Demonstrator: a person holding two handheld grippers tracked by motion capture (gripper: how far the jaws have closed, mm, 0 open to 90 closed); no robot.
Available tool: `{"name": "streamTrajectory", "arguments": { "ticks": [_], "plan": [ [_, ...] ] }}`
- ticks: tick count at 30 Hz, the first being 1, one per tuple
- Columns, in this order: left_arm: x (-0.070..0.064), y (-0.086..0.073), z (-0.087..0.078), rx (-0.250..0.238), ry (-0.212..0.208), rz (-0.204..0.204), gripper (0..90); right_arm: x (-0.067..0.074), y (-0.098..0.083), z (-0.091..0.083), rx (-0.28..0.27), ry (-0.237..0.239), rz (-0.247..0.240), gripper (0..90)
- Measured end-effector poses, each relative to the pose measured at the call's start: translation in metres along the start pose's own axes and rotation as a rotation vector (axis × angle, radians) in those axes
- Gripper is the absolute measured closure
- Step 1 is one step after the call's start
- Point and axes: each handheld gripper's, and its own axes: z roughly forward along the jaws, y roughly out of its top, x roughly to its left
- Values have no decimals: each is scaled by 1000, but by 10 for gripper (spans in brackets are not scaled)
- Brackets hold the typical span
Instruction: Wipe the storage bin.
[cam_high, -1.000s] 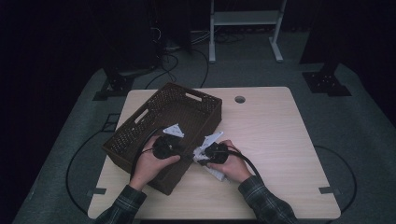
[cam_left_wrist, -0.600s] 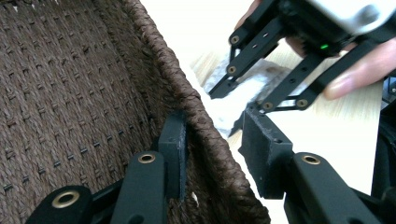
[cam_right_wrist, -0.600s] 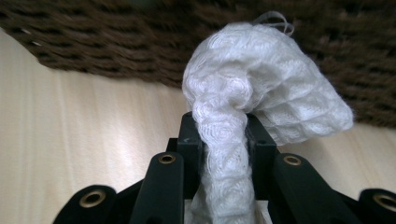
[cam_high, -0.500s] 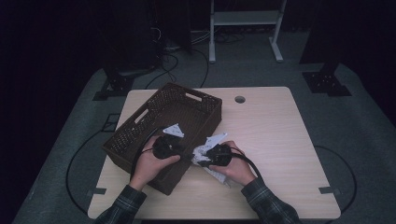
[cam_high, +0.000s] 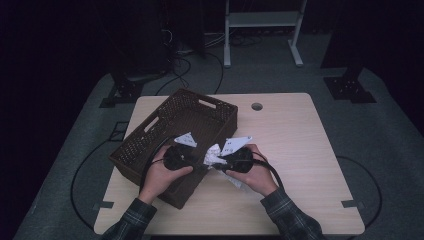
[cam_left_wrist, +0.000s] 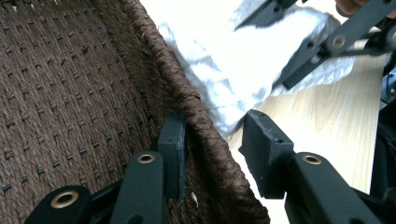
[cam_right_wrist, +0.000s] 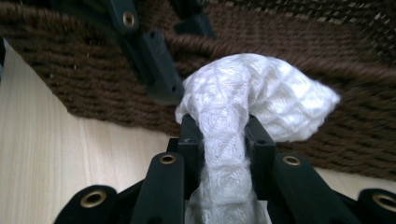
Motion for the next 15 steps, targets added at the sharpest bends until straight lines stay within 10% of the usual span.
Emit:
{"name": "streamTrajectory", "arguments": {
  "ticks": [15],
  "plan": [
    [-1,0,1,-1,5,-3,607,-6,0,-6,-29,-16,19,727]
  ]
}}
